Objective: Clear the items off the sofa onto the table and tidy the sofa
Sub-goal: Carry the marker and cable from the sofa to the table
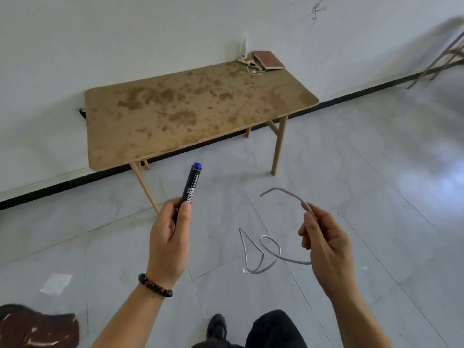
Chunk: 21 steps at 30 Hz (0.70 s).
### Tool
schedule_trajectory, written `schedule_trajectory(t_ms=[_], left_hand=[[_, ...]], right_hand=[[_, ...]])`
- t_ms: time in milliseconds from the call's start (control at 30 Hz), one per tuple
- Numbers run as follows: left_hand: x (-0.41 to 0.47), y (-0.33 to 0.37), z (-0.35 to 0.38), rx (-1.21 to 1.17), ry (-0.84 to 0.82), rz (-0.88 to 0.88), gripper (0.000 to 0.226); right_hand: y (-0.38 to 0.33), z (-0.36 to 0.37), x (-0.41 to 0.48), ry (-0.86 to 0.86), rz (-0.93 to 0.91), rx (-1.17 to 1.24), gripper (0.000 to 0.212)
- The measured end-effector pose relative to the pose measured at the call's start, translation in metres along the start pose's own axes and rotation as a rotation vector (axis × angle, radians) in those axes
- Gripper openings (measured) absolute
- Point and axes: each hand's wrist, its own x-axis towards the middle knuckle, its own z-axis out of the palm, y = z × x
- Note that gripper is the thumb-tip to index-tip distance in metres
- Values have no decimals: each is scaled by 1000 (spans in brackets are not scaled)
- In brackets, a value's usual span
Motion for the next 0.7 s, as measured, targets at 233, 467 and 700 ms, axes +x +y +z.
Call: schedule_trajectory(t_ms=[233, 467, 700], left_hand=[[154, 4, 126, 60, -136, 61, 28], [302, 27, 228, 120, -88, 49, 36], [447, 64, 282, 59, 36, 55, 36]], right_hand=[[25, 3, 164, 154, 22, 150, 20], [-9, 11, 394, 77, -96, 184, 20], [-97, 35, 592, -22, -291, 247, 22]])
